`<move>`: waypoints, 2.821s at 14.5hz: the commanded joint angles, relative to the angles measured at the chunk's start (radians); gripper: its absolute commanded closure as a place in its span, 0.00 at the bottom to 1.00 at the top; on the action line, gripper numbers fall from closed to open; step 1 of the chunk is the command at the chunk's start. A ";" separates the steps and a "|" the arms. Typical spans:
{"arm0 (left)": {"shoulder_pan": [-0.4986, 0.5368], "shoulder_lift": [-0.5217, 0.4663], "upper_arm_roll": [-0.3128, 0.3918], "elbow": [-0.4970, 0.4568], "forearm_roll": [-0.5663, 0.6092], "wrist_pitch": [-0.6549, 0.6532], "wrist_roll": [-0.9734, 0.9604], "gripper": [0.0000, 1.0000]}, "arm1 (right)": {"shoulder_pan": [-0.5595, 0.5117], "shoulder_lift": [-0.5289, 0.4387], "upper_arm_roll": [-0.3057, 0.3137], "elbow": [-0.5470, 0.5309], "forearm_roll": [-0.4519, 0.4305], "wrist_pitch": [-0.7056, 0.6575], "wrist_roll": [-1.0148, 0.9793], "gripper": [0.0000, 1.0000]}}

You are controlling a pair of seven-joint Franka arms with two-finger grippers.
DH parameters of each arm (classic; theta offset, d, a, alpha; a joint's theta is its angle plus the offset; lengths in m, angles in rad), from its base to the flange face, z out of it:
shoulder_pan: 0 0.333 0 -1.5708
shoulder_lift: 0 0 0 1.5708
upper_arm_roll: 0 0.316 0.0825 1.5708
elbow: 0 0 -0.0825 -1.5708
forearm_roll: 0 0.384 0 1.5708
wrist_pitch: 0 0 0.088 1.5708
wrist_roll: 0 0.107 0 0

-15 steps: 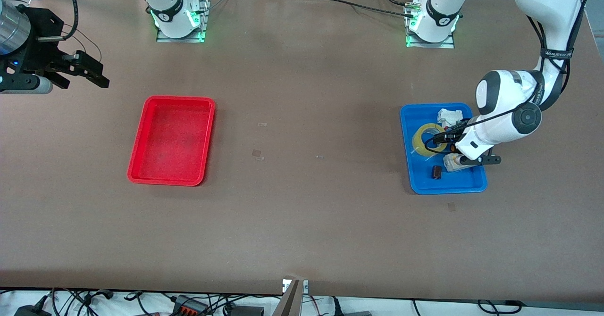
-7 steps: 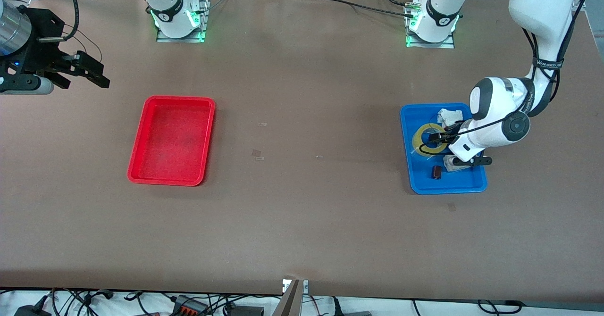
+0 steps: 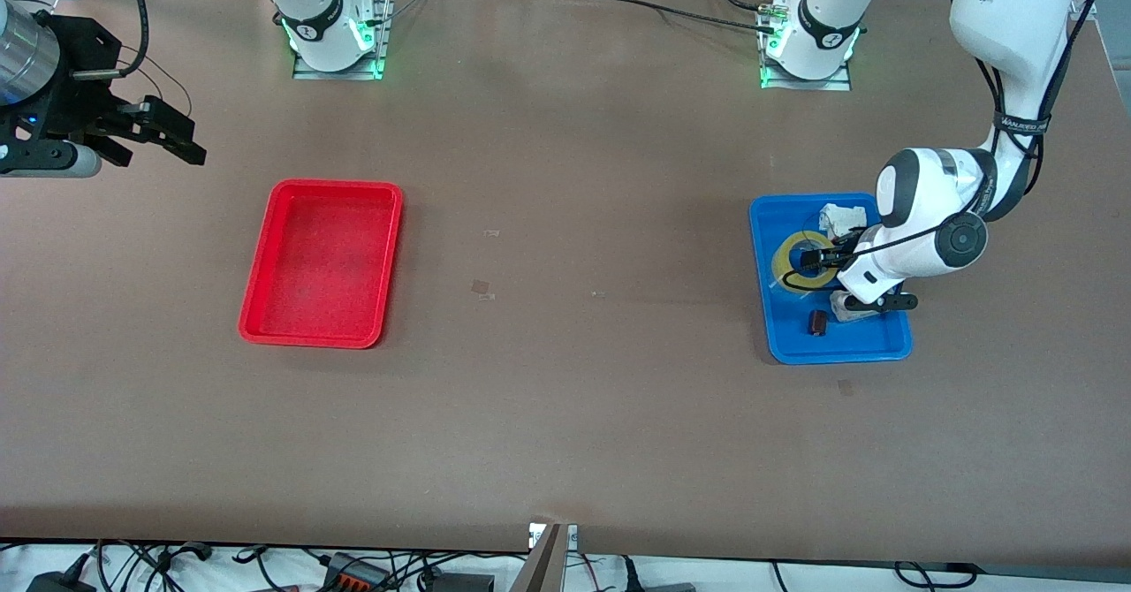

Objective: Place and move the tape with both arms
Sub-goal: 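Reach the left gripper down to the yellow tape roll in the blue tray, then close the left gripper on the tape roll's rim, then carry the tape roll with the left gripper to the table middle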

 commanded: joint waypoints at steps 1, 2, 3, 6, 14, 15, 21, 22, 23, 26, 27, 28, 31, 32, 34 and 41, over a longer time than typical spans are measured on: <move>-0.003 0.025 0.000 0.011 -0.001 0.016 0.003 0.09 | -0.009 -0.009 0.004 -0.004 0.007 -0.004 -0.018 0.02; -0.003 0.025 0.000 0.013 -0.001 0.016 0.003 0.16 | -0.009 -0.009 0.004 -0.004 0.007 -0.004 -0.018 0.02; -0.005 0.025 0.000 0.014 -0.001 0.015 -0.004 0.43 | -0.009 -0.009 0.004 -0.004 0.007 -0.003 -0.018 0.02; -0.006 0.021 0.000 0.017 -0.001 0.008 -0.021 0.71 | -0.009 -0.007 0.004 -0.004 0.007 0.000 -0.018 0.02; -0.006 -0.051 -0.003 0.108 -0.001 -0.169 -0.006 0.88 | -0.009 -0.007 0.004 -0.006 0.007 0.005 -0.018 0.02; -0.008 -0.068 -0.021 0.129 -0.001 -0.217 -0.007 0.88 | -0.009 -0.007 0.004 -0.006 0.007 0.005 -0.018 0.02; -0.014 -0.116 -0.200 0.172 -0.001 -0.274 -0.157 0.88 | -0.009 -0.007 0.004 -0.006 0.007 0.005 -0.018 0.02; -0.017 -0.101 -0.239 0.192 -0.001 -0.274 -0.222 0.88 | -0.009 -0.009 0.004 -0.006 0.007 0.005 -0.018 0.02; -0.035 -0.079 -0.277 0.209 -0.001 -0.274 -0.290 0.88 | -0.009 -0.007 0.004 -0.006 0.007 0.005 -0.018 0.02; -0.169 -0.014 -0.287 0.290 -0.001 -0.271 -0.467 0.88 | -0.009 -0.007 0.004 -0.007 0.007 0.005 -0.018 0.02; -0.212 0.028 -0.287 0.336 -0.001 -0.269 -0.525 0.88 | -0.009 -0.007 0.004 -0.007 0.007 0.005 -0.018 0.02; -0.254 0.068 -0.287 0.377 -0.001 -0.266 -0.576 0.88 | -0.009 -0.003 0.004 -0.007 0.007 0.005 -0.018 0.02; -0.377 0.190 -0.276 0.497 0.029 -0.265 -0.713 0.88 | -0.009 -0.001 0.004 -0.007 0.006 0.005 -0.020 0.02; -0.402 0.220 -0.279 0.520 0.060 -0.262 -0.751 0.88 | -0.010 -0.001 0.004 -0.007 0.007 0.005 -0.018 0.02; -0.442 0.276 -0.281 0.572 0.083 -0.249 -0.812 0.88 | -0.010 -0.001 0.004 -0.007 0.007 0.005 -0.020 0.02; -0.568 0.389 -0.274 0.632 0.083 -0.065 -0.934 0.88 | -0.010 0.007 0.004 -0.007 0.007 0.007 -0.020 0.02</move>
